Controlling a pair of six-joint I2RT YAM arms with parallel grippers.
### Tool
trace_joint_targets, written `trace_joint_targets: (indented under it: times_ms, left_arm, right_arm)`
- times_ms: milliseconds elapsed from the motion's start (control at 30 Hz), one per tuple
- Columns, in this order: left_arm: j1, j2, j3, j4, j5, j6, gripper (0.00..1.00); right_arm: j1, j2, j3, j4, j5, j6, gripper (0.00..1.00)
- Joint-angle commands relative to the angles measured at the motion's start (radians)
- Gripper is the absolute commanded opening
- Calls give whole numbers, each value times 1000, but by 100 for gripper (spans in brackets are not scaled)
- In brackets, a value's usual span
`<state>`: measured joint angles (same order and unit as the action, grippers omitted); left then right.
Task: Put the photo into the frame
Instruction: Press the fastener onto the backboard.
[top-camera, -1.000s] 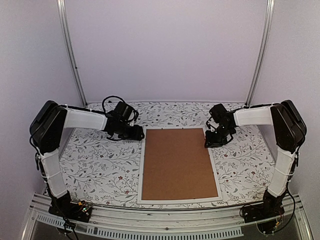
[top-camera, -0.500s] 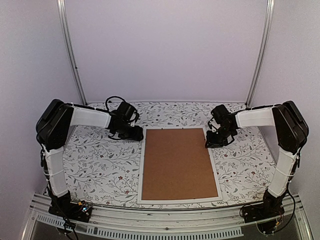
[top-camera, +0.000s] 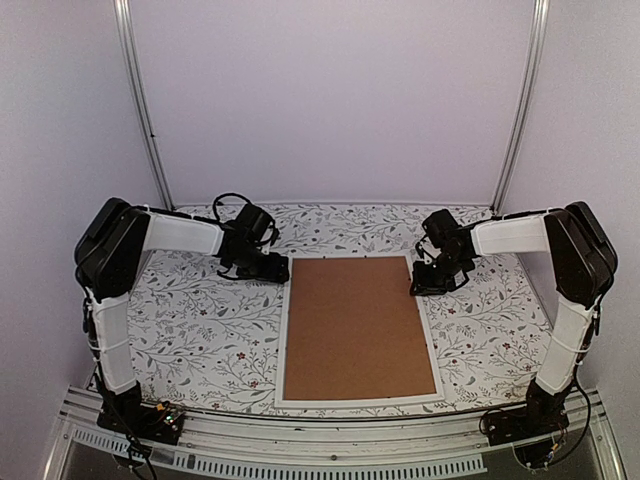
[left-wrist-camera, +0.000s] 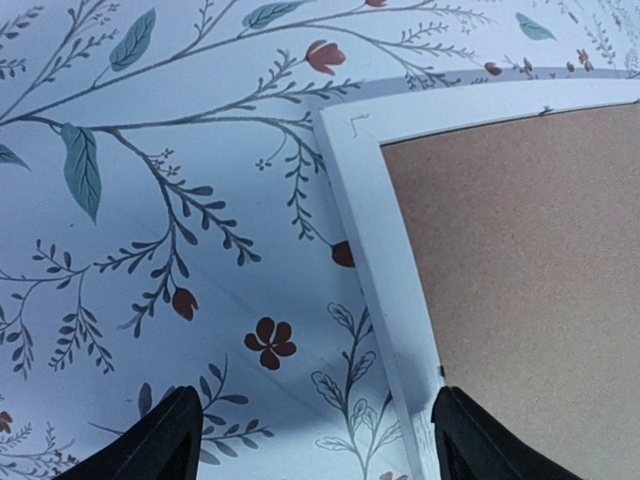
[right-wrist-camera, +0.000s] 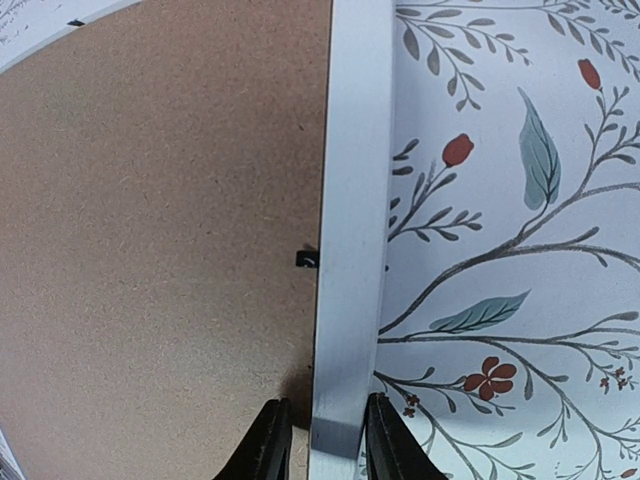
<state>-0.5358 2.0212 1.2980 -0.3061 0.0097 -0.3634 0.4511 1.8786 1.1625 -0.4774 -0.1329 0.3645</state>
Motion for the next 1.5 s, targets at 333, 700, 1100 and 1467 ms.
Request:
trace_joint_targets:
  times_ms: [333, 700, 1100, 1467]
  left_arm:
    - [-6, 68, 61, -48, -75, -6, 85]
    - [-29, 93, 67, -57, -81, -9, 86]
    - [-85, 103, 43, -42, -74, -46, 86]
    - [-118, 137, 35, -50, -105, -58, 86]
  right_arm:
    - [6, 11, -21, 1, -38, -2, 28]
    - [6, 8, -34, 7, -37, 2, 28]
    - [6, 8, -41, 17, -48, 10, 28]
    - [7, 20, -44, 25, -56, 10, 28]
